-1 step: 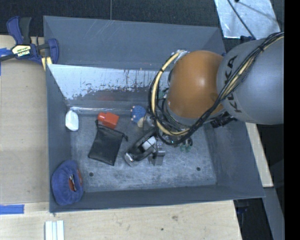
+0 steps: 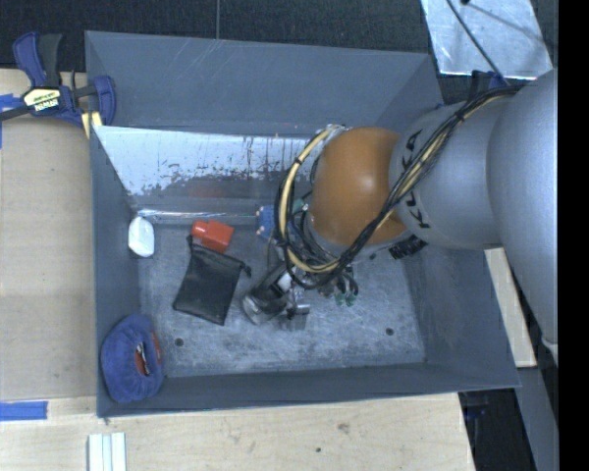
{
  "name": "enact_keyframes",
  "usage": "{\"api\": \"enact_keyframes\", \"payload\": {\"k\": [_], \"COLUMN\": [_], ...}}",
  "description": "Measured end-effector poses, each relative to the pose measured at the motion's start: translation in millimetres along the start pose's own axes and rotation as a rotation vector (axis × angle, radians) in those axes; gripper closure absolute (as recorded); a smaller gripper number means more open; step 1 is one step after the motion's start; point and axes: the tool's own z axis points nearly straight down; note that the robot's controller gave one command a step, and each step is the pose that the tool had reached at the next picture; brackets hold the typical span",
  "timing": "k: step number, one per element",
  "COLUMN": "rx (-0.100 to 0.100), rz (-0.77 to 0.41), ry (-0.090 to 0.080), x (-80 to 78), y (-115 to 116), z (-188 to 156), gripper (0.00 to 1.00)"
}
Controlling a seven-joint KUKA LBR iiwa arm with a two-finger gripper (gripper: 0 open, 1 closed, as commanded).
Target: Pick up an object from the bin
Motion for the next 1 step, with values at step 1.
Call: {"api": "enact_keyframes", "payload": {"k": [1], "rx": [0.004], "rz": [0.001], "ry": [-0.009], "x": [-2.9], "y": [-2.1], "z": [-4.9], "gripper": [1.0]}}
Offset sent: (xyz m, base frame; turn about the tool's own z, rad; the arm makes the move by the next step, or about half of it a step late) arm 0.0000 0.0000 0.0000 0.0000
